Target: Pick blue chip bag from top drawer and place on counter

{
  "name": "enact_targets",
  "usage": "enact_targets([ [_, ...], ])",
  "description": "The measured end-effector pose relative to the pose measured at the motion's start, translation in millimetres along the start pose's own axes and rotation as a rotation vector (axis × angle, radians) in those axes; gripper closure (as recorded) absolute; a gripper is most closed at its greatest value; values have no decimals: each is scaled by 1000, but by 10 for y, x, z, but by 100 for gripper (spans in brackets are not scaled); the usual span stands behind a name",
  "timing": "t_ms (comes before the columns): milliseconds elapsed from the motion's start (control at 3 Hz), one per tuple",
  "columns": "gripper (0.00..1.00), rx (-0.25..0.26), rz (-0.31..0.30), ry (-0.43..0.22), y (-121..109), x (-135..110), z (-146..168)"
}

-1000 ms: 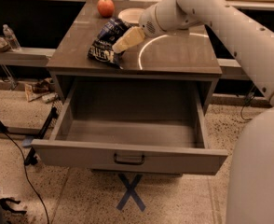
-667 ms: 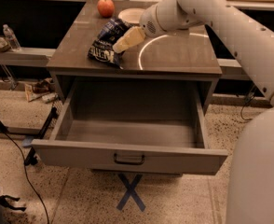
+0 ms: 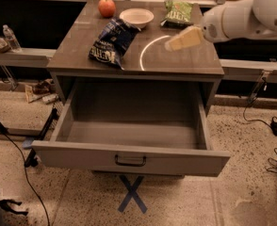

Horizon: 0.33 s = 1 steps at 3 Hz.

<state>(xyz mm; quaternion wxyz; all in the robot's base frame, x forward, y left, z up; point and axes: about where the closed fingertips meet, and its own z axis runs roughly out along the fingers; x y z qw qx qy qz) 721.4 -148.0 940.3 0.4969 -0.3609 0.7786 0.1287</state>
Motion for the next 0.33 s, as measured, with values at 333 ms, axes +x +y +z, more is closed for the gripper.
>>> enact_targets([
  [333,0,23,13,3,-96,95,-108],
])
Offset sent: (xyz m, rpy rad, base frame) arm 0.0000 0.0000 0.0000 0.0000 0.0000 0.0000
